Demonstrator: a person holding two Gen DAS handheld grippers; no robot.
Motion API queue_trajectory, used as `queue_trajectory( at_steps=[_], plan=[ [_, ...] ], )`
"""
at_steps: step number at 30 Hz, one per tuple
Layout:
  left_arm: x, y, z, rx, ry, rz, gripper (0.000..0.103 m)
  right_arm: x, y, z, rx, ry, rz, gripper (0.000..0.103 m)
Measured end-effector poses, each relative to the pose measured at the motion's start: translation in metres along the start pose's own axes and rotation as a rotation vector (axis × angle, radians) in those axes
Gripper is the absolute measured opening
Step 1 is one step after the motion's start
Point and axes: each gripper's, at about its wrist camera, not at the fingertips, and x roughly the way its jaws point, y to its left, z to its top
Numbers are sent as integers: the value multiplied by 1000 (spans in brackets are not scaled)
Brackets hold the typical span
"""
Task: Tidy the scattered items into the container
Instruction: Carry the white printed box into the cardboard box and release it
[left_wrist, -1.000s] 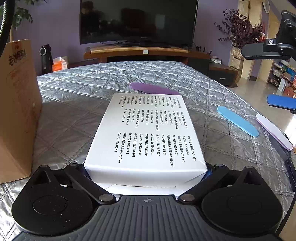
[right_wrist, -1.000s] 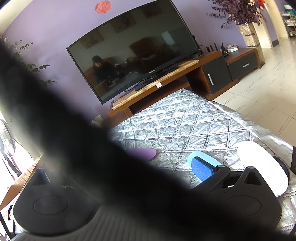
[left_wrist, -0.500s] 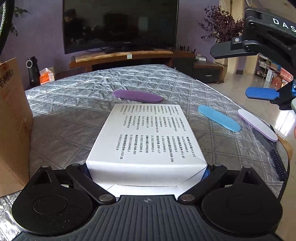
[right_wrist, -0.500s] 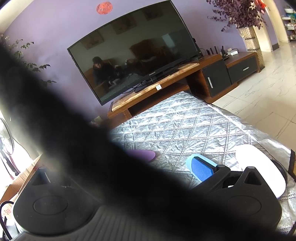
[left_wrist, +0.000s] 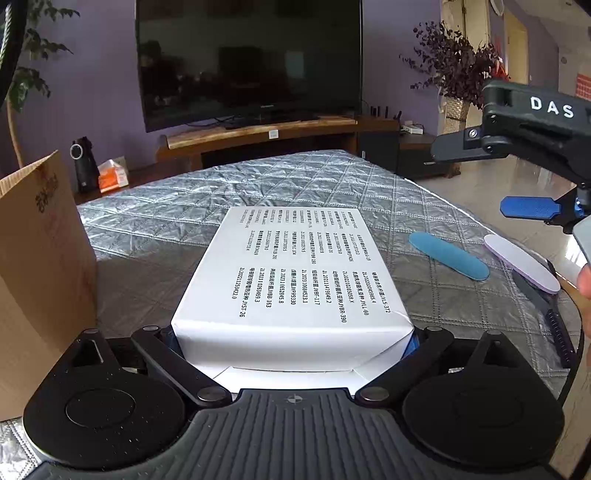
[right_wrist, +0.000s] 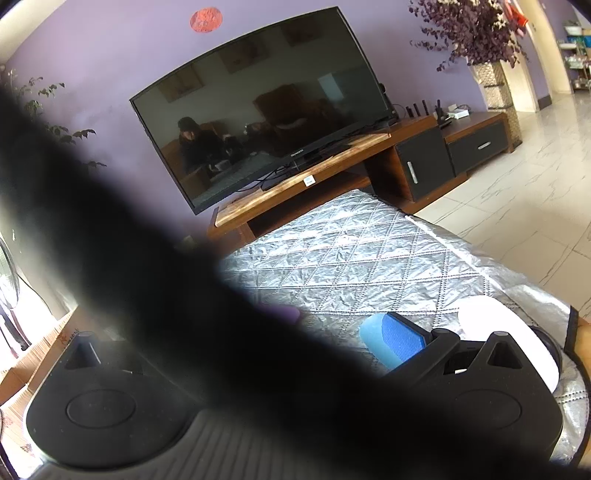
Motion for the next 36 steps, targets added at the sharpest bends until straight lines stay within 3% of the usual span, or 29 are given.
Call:
queue_trajectory(
  at_steps=[15, 21, 24, 28, 32, 36],
  plan=[
    [-66, 27, 19, -36, -160, -37, 98, 0, -2, 1, 23, -40, -21, 99],
    [-120, 76, 65, -7, -283, 49, 98, 5, 12, -2, -2, -22, 6, 99],
    [-140, 113, 89, -24, -302, 106, 98, 5, 17, -4, -7, -21, 17, 99],
    [-146, 163, 109, -61, -270, 208, 98, 2, 22, -5, -20, -31, 21, 99],
    [-130, 216, 116, -152, -128, 249, 98, 0, 24, -5, -42, -36, 21, 99],
    [-107, 257, 103, -210, 17, 288, 98, 0, 23, -4, -35, -32, 26, 99]
  ],
)
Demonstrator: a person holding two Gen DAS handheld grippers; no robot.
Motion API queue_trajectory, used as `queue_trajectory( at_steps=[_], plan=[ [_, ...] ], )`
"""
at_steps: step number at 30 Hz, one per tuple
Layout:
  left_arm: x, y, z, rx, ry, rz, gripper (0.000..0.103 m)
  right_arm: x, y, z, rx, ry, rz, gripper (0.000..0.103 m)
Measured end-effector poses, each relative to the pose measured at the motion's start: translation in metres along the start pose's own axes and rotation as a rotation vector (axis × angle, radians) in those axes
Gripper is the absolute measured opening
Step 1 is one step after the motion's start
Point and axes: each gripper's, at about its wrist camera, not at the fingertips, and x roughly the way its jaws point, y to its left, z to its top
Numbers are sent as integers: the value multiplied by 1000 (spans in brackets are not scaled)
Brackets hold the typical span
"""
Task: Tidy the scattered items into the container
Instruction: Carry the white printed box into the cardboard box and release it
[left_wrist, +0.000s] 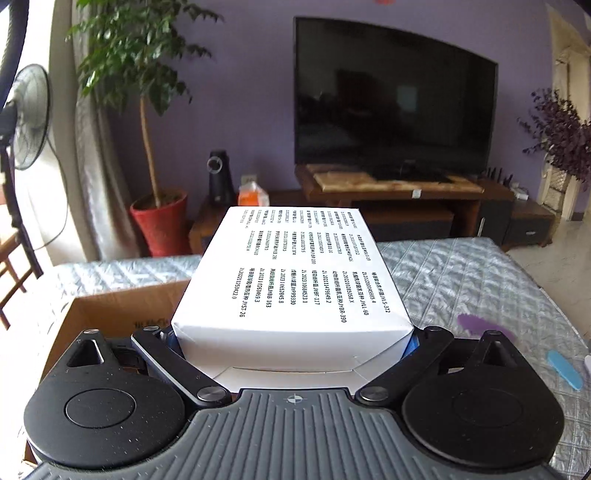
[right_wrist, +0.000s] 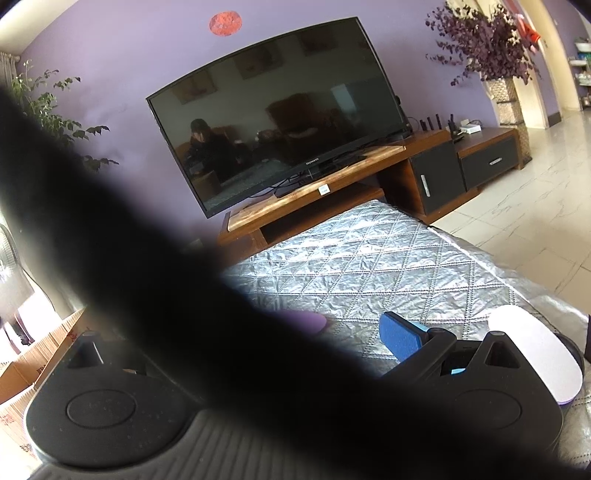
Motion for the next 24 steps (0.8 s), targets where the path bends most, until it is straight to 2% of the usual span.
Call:
queue_trajectory(
  at_steps=[4, 9, 20, 24],
  plan=[
    [24, 13, -10, 3, 81, 49, 98, 0, 1, 0, 0, 1, 7, 99],
    [49, 26, -21, -73, 169, 49, 98, 3, 5, -1, -10, 10, 7, 99],
    [58, 39, -26, -148, 171, 8, 101, 2, 5, 0, -14, 11, 16, 99],
    [55, 34, -24, -134, 158, 8, 101, 2, 4, 0, -10, 11, 19, 99]
  ],
)
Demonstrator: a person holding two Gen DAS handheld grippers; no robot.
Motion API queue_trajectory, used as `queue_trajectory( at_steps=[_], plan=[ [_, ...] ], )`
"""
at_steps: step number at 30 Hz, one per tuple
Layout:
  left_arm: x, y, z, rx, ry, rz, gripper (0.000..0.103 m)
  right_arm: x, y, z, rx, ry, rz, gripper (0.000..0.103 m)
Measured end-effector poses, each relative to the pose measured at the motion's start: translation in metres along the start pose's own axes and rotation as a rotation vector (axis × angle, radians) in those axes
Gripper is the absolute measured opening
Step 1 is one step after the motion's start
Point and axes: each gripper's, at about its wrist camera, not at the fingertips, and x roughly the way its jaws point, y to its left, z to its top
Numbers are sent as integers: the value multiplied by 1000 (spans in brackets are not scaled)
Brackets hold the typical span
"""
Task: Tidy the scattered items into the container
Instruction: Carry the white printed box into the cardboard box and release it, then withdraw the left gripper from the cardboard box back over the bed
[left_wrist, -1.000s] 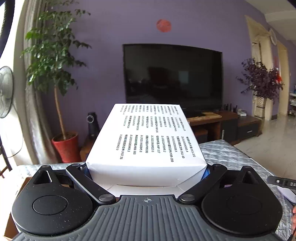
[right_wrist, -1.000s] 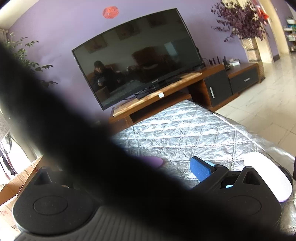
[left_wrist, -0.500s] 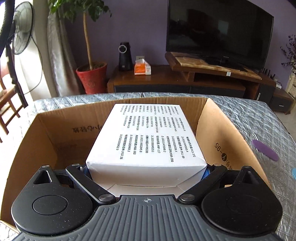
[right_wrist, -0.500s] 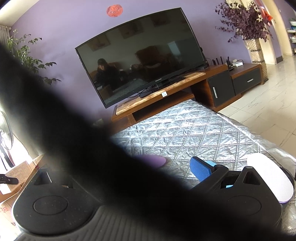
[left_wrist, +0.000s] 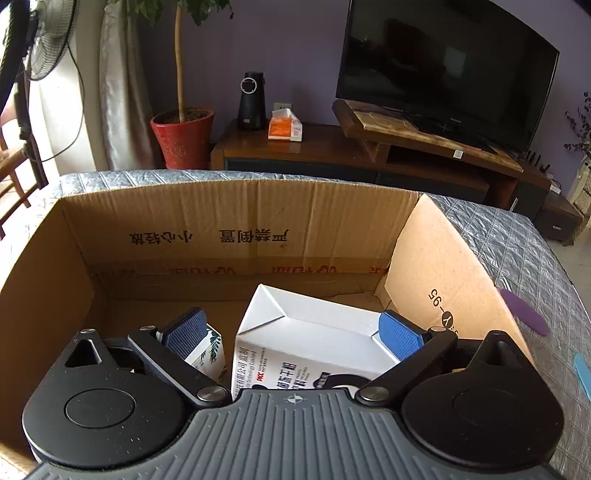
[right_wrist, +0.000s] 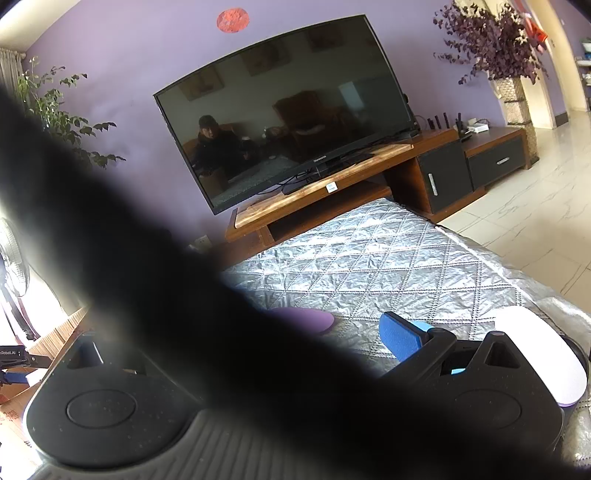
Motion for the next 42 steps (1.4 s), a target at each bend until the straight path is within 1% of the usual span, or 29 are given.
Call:
queue_trajectory(
  at_steps=[7, 10, 12, 15, 18, 19, 21, 23, 24, 27, 29, 33, 37, 39, 42],
  plan=[
    [-34, -17, -7, -18, -124, -35, 102, 0, 0, 0, 9, -2, 8, 99],
    [-48, -33, -17, -9, -165, -88, 102, 0, -1, 0, 10, -1, 7, 99],
    [-56, -52, -27, 25, -186, -132, 102, 0, -1, 0, 10, 0, 3, 99],
    [-63, -90, -47, 102, -198, -199, 102, -1, -3, 0, 14, -9, -5, 99],
    [-62, -130, -71, 161, -184, -293, 102, -3, -7, 0, 27, -21, -15, 99],
    [-63, -145, -82, 199, -209, -295, 103, -3, -8, 0, 30, -22, -20, 99],
    [-65, -172, -101, 304, -277, -267, 103, -3, -10, 0, 31, -18, -31, 99],
    [-63, -192, -117, 357, -257, -323, 103, -4, -12, 0, 23, -20, -46, 99],
    [-62, -198, -123, 373, -260, -331, 103, -5, -13, 1, 16, -23, -57, 99],
    [-59, -214, -141, 414, -296, -321, 103, -7, -17, 2, 2, -33, -86, 99],
    [-50, -219, -147, 411, -268, -349, 103, -9, -21, 3, 6, -43, -97, 99],
    [-25, -222, -143, 327, -180, -375, 103, -10, -27, 4, 24, -57, -116, 99],
    [-10, -221, -132, 252, -124, -401, 103, -8, -24, 5, 0, -60, -119, 99],
    [-6, -222, -132, 232, -118, -407, 103, -7, -20, 5, -38, -65, -130, 99],
    [0, -224, -134, 232, -100, -409, 103, -5, -15, 5, -85, -69, -154, 100]
  ],
)
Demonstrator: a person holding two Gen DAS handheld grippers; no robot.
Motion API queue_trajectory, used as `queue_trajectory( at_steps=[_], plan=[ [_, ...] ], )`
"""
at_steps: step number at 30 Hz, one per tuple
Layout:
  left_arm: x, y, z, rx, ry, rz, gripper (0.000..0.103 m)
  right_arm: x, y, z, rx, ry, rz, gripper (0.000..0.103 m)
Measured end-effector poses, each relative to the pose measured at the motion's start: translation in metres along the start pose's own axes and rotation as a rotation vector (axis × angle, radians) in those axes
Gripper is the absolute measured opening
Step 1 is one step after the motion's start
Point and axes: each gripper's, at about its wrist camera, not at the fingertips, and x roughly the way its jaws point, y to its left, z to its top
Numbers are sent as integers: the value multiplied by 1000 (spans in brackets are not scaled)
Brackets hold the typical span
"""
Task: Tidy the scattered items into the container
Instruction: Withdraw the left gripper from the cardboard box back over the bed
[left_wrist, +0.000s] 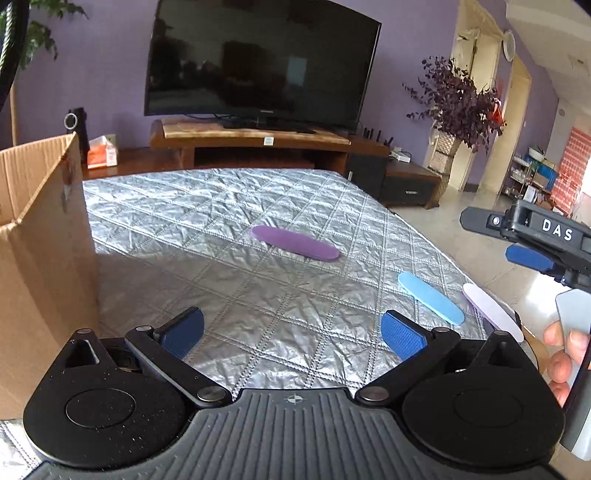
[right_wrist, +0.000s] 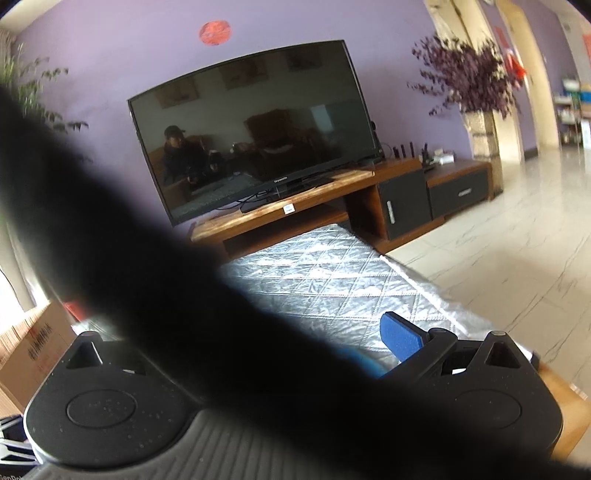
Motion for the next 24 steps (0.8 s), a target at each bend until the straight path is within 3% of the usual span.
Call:
queue_trajectory(
  at_steps=[19, 24],
  plan=[
    [7, -2, -8, 14, 25, 46, 103, -9, -8, -2, 17, -21, 13, 97],
    [7, -4, -12, 14, 31, 51, 103, -9, -6, -3, 15, -16, 24, 90]
  ],
)
